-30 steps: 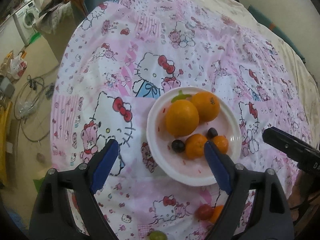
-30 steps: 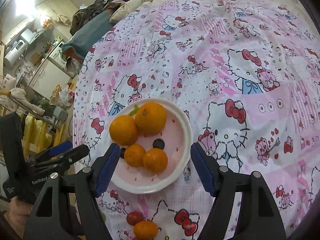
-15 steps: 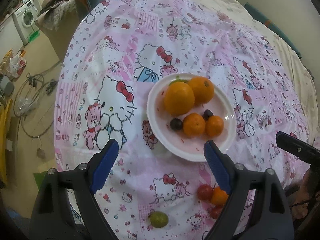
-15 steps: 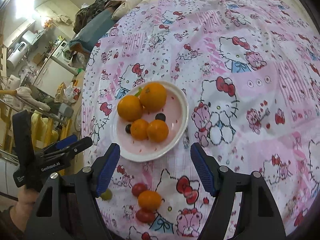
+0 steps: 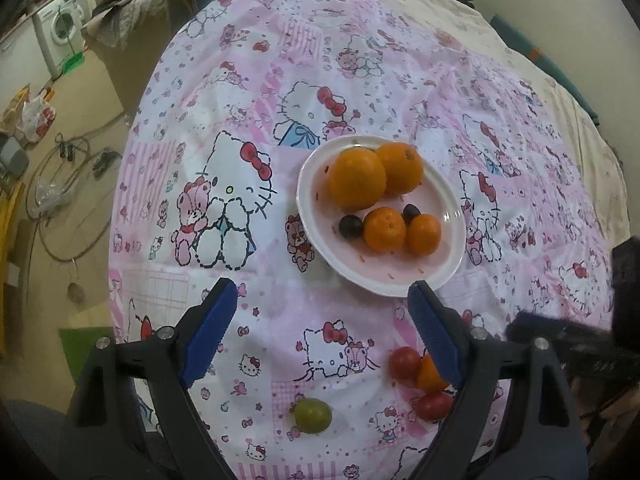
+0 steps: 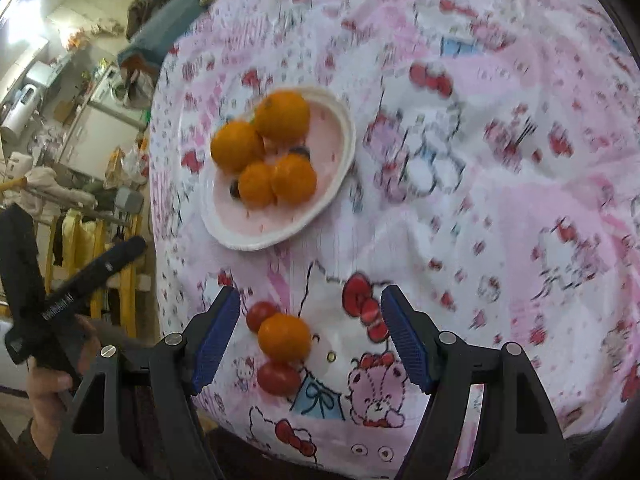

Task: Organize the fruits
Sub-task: 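Grasp the last tangerine with the right tool while the left tool grasps a red tomato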

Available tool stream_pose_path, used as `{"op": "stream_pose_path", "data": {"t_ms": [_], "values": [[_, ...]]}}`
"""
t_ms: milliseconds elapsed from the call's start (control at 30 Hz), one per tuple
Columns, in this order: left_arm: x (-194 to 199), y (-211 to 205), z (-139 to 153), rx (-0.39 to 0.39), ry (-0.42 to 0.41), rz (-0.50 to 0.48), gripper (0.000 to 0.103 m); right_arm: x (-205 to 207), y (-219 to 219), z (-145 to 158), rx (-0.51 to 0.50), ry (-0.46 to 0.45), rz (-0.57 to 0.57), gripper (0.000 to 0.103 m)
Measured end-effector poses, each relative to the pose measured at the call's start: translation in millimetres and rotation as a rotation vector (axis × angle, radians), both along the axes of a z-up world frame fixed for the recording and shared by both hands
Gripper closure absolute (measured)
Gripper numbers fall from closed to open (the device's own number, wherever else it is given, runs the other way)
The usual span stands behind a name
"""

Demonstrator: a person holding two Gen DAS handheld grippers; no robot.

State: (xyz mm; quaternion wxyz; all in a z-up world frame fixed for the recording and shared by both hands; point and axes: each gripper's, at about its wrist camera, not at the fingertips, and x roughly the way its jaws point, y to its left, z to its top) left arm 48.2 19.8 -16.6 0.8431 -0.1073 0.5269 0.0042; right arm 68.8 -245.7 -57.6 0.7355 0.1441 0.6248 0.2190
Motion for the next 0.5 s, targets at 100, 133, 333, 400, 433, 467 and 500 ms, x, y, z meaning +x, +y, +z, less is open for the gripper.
{"op": "stream_pose_path", "data": {"t_ms": [100, 133, 333, 400, 433, 467, 500], "values": [[-0.2, 4.4, -1.9, 0.000, 0.004, 0.009, 0.018, -2.9, 13.4, -13.4, -0.012, 0.054, 0.043, 0.027], [-0.2, 6.1, -2.6, -0.009, 0.008, 0.014, 0.018, -4.2, 18.6, -18.9, -0.016, 0.074, 0.059, 0.027], [-0.7, 10.1, -4.4, -0.033, 0.017, 0.023, 0.018, -15.4, 53.6, -38.9, -0.048, 0.116, 0.176, 0.035], [-0.6, 9.5, -4.7, -0.035, 0.019, 0.021, 0.018, -18.2, 62.6, -43.4, -0.070, 0.118, 0.205, 0.041], [-0.8, 9.2, -5.2, -0.034, 0.020, 0.020, 0.018, -18.8, 66.6, -45.0, -0.085, 0.117, 0.218, 0.043], [-0.8, 8.9, -5.7, -0.035, 0.022, 0.019, 0.018, -19.4, 70.1, -47.2, -0.097, 0.114, 0.235, 0.049], [-0.4, 8.9, -6.0, -0.035, 0.024, 0.018, 0.018, -20.1, 72.7, -48.8, -0.110, 0.111, 0.246, 0.054]]}}
